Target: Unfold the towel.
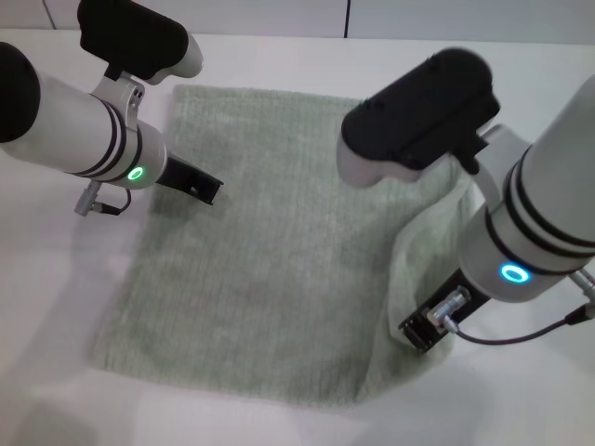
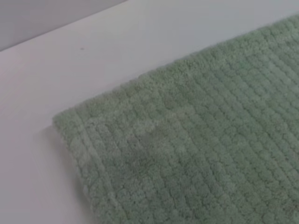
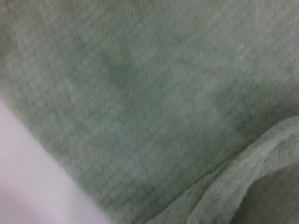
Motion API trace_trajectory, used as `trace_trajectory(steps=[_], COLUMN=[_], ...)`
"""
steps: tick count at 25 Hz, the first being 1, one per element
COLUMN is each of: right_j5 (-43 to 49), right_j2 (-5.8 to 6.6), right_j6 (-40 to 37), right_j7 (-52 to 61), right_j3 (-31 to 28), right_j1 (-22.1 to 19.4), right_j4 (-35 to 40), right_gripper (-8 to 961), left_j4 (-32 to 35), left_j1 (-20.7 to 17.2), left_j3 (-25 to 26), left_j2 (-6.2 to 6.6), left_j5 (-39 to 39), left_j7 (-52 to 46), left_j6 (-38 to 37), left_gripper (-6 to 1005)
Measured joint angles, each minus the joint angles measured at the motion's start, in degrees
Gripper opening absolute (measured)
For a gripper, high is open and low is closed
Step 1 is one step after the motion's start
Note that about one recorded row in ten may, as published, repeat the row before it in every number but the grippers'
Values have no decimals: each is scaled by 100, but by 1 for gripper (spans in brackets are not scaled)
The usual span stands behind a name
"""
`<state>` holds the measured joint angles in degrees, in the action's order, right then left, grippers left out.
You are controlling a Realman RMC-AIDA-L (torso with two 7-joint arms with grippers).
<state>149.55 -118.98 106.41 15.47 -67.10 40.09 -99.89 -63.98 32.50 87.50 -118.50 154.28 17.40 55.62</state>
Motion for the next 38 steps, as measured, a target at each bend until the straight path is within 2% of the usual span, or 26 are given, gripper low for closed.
trace_trajectory(steps=[2,4,14,17,20,23,24,25,26,27,28,29,30,31,33,34,35,36,38], right_j5=[-1,-3,86,580,1447,1750,1755,1767,1767,1775,1775,1775,1775,1775,1774,1766,1738,1738,1632], right_j2=[17,32,51,45,1,-6,-1,1,1,-6,-6,-22,-52,-52,-81,-87,-90,-90,-91], right_j6=[25,42,88,64,-501,-1733,-2233,-3020,-3020,-3920,-3920,-4598,-6032,-6032,-7799,-8595,-10465,-10465,-12158], right_j7=[20,44,121,120,-5,-144,-186,-304,-304,-507,-507,-663,-1007,-1007,-1303,-1358,-1340,-1340,-1243], right_j3=[-78,-151,-456,-551,-468,-368,-361,-367,-367,-386,-386,-395,-393,-393,-318,-257,-88,-88,117], right_j1=[-30,-57,-141,-231,-603,-1194,-1449,-1883,-1883,-2378,-2378,-2691,-3173,-3173,-3581,-3696,-3791,-3791,-3657], right_j4=[-153,-288,-634,-797,-794,-689,-669,-665,-665,-621,-621,-539,-234,-234,401,792,1818,1818,3081], right_gripper=[116,328,458,471,470,477,480,482,484,487,489,491,494,496,501,503,506,508,513], left_j4=[0,0,-22,-46,-282,-494,-808,-1024,-1024,-1024,-1124,-1283,-1309,-1309,-1105,-907,-636,-258,509], left_j1=[4,4,40,39,-52,-196,-487,-755,-755,-755,-913,-1444,-1777,-1777,-2212,-2372,-2530,-2638,-2710], left_j3=[-8,-8,-97,-108,-118,-79,105,255,255,255,304,337,322,322,297,268,208,119,-2], left_j2=[0,0,3,3,9,25,36,35,35,35,35,43,44,44,34,30,24,24,27], left_j5=[-4,-4,-21,-21,10,57,258,425,425,425,470,502,501,501,486,476,466,469,478], left_j7=[0,0,0,0,0,0,0,0,0,0,0,0,-3,-3,-83,-182,-337,-541,-939], left_j6=[0,0,28,25,-191,-606,-1386,-2097,-2097,-2097,-2569,-3895,-4814,-4814,-6187,-6860,-7561,-8320,-9714], left_gripper=[2,3,5,6,6,7,7,7,8,8,8,8,9,9,29,48,68,88,127])
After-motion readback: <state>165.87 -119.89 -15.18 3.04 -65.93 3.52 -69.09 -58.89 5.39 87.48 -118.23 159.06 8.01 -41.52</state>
